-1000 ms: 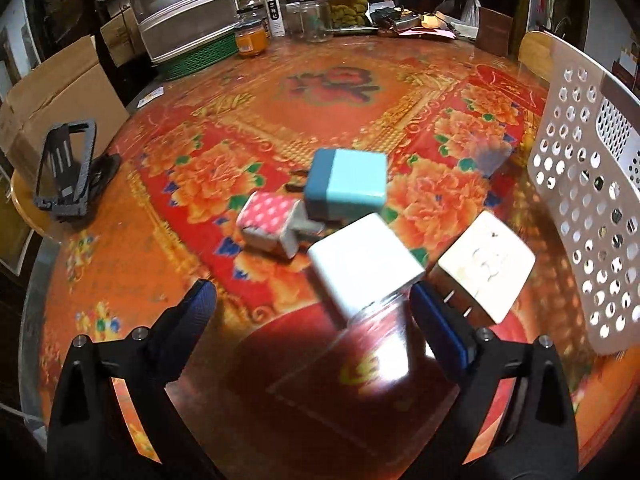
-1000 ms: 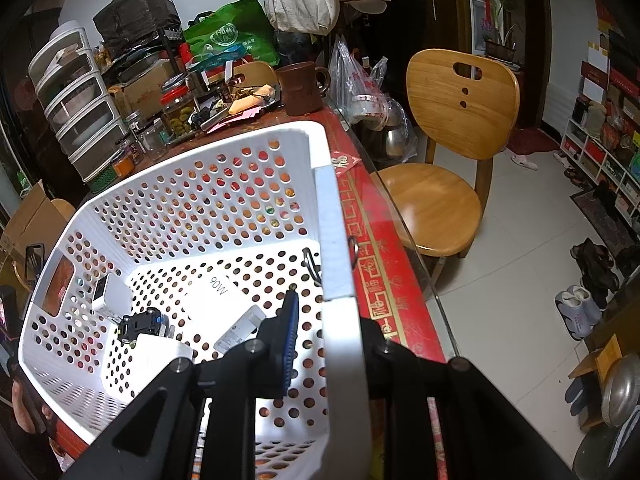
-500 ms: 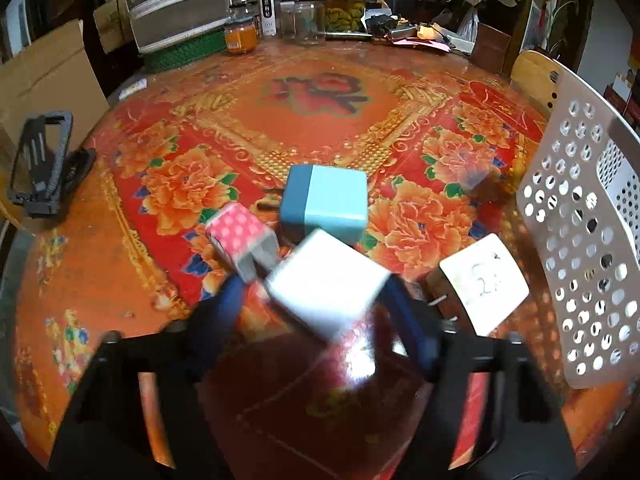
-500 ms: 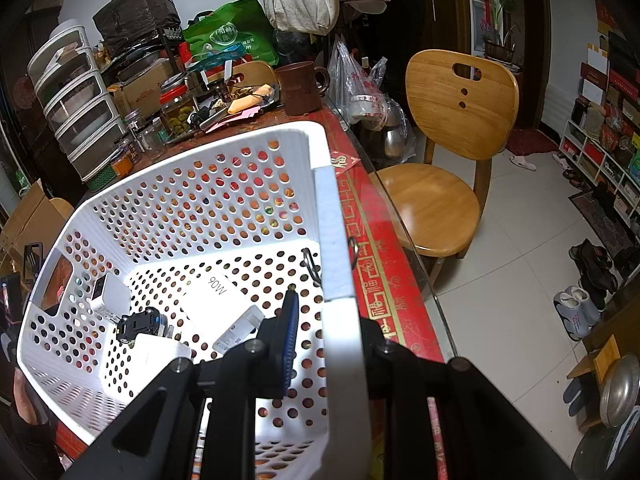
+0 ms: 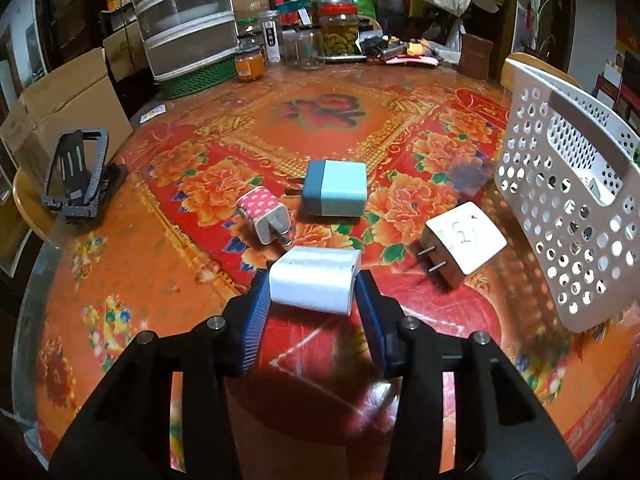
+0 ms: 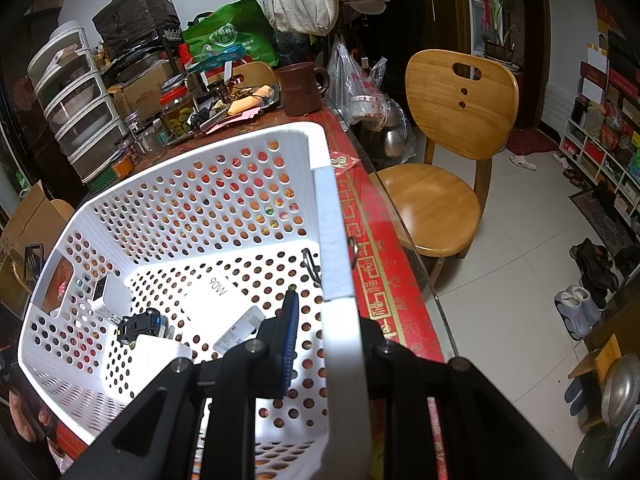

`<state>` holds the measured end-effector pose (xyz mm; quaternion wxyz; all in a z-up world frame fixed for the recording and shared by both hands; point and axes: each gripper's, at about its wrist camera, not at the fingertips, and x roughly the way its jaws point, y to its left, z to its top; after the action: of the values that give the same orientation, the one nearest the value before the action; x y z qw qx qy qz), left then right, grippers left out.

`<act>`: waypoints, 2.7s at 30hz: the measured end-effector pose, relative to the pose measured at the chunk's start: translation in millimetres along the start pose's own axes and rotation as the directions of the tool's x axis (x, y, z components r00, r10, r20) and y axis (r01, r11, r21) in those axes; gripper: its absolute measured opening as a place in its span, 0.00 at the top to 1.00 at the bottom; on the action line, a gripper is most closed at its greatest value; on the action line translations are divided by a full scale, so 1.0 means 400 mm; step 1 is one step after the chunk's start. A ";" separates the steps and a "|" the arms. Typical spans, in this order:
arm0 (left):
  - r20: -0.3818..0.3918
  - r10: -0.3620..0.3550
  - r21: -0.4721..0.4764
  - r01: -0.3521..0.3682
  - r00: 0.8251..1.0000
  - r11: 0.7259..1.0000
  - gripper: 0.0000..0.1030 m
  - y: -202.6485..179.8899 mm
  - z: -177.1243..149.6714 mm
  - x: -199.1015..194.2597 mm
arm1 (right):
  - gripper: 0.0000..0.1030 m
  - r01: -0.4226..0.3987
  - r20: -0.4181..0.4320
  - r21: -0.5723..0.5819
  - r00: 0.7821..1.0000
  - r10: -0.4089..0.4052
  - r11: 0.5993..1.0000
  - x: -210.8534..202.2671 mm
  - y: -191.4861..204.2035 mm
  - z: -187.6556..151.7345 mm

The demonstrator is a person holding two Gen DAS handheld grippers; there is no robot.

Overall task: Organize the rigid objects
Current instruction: 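Grasp the square white charger with the left tool, then carry the white charger into the basket and open the left tool, then move the left tool to the white charger with printed marking and grasp it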

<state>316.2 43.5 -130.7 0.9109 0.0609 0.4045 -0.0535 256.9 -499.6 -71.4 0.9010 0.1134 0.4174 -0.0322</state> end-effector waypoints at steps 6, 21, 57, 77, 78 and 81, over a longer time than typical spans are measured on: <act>0.085 0.007 -0.014 -0.006 0.996 1.000 0.62 0.003 0.009 -0.086 | 0.80 0.002 -0.004 -0.002 1.000 -0.002 1.000 -0.001 0.000 0.004; 0.309 0.124 0.037 -0.142 0.943 0.989 0.62 -0.117 0.141 -0.382 | 0.80 -0.011 0.001 0.000 1.000 0.011 1.000 -0.001 0.001 -0.002; -0.037 -0.020 0.394 0.033 0.999 0.919 0.62 -0.701 0.243 -0.111 | 0.80 -0.012 -0.002 -0.005 1.000 0.012 1.000 0.002 0.001 -0.003; 0.265 0.015 0.059 -0.032 0.964 0.998 0.01 -0.268 0.171 -0.372 | 0.80 -0.014 -0.001 -0.007 1.000 0.014 1.000 0.003 -0.002 -0.001; 0.222 -0.001 0.033 -0.007 0.975 0.999 0.01 -0.219 0.158 -0.346 | 0.80 -0.014 0.000 -0.007 1.000 0.014 1.000 0.002 -0.002 -0.001; 0.108 0.004 0.018 -0.006 0.994 1.000 0.01 -0.149 0.117 -0.247 | 0.80 -0.014 0.000 -0.007 1.000 0.014 1.000 0.002 -0.002 0.000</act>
<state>275.5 -17.7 -30.1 0.9311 0.0673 0.3538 -0.0582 257.4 -500.4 -72.4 0.9017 0.1133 0.4166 -0.0242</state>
